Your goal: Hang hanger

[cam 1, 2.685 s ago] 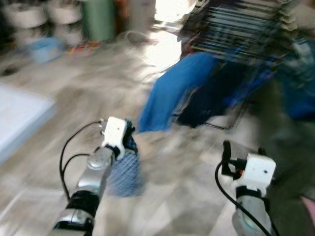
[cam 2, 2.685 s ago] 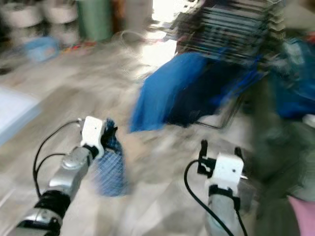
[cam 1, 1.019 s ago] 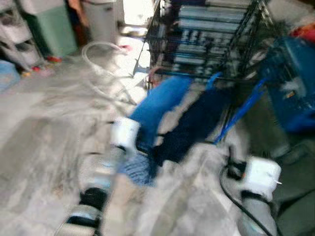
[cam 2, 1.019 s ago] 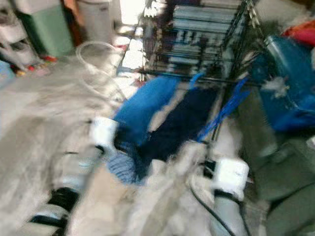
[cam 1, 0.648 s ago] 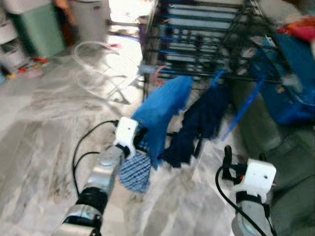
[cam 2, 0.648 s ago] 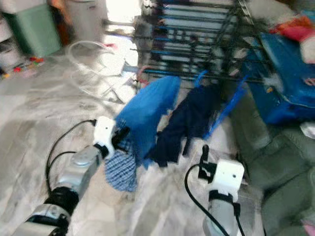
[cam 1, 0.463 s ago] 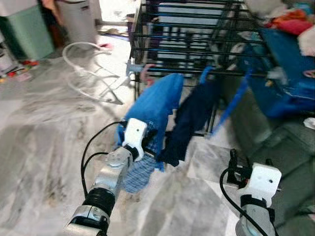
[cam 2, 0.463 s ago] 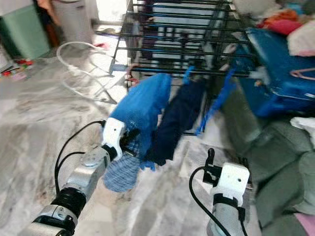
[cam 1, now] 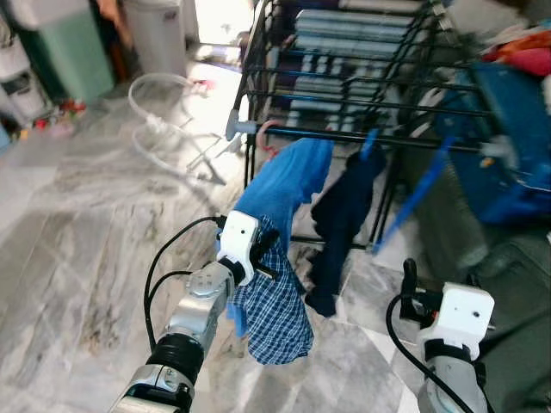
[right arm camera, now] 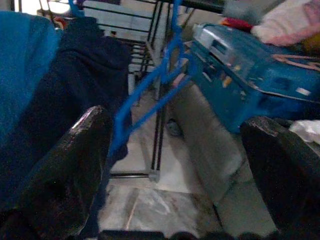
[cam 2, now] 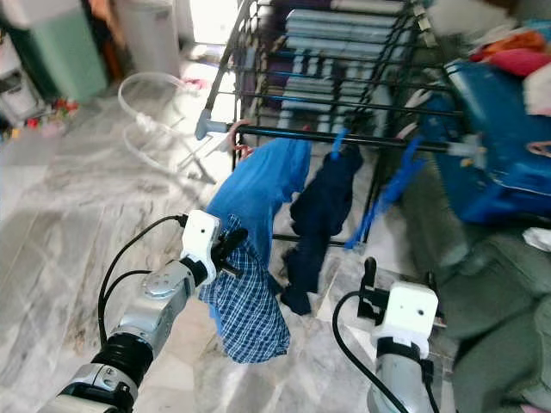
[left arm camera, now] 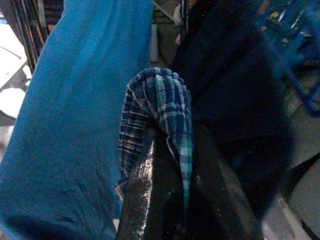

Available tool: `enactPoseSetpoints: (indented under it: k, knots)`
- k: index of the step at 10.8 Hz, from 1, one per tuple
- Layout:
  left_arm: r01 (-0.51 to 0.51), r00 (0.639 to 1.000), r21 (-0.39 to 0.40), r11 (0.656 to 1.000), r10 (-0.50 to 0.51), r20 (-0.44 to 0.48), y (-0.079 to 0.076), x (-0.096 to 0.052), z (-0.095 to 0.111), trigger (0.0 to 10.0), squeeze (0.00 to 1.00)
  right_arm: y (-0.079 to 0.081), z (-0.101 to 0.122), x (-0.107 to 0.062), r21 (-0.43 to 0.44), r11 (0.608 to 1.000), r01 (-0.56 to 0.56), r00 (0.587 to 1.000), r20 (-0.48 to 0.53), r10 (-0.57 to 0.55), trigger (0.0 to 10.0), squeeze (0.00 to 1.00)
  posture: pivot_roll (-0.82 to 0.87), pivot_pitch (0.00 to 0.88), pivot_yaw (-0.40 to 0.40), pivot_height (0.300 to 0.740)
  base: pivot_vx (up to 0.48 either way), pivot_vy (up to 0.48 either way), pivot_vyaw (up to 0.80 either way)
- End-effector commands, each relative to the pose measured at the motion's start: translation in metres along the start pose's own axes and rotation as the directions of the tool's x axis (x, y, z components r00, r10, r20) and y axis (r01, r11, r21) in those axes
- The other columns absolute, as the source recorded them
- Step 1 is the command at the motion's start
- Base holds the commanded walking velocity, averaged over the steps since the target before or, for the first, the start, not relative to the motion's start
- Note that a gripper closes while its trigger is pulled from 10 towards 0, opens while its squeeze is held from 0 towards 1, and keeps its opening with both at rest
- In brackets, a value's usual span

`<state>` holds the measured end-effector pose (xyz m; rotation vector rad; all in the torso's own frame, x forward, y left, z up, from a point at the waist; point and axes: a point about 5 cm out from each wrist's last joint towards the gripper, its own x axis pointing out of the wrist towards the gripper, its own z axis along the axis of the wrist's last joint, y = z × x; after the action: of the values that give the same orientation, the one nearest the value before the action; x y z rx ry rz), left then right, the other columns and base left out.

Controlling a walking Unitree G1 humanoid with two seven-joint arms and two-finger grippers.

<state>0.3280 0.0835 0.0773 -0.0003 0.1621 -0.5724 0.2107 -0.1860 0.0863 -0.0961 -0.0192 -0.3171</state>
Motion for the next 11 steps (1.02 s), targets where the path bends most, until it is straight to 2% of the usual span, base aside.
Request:
enactPoseSetpoints:
  k: [1,6,11]
  knots:
    - [0.020,1.000,0.016,1.000,-0.021,0.019,-0.0004,-0.0015,0.0035,10.0,0.00,-0.0038,0.0024,0.0033,-0.006,1.000,0.008,1.000,0.005,-0.008,10.0,0.00,0.01,0.057,-0.045,0.740,0.349,0.000,0.00]
    - [0.009,1.000,0.006,1.000,-0.009,0.017,0.0001,-0.0048,0.0000,10.0,0.00,-0.0010,0.0034,0.0069,-0.008,1.000,-0.004,1.000,0.007,0.004,10.0,0.00,0.02,0.056,-0.063,0.740,0.328,0.000,0.00]
    - [0.020,1.000,-0.011,1.000,-0.020,-0.010,-0.0019,-0.0087,-0.0064,10.0,0.00,0.0029,0.0007,0.0103,0.001,1.000,0.005,1.000,-0.014,-0.005,10.0,0.00,0.02,0.057,-0.061,0.740,0.000,0.000,0.00]
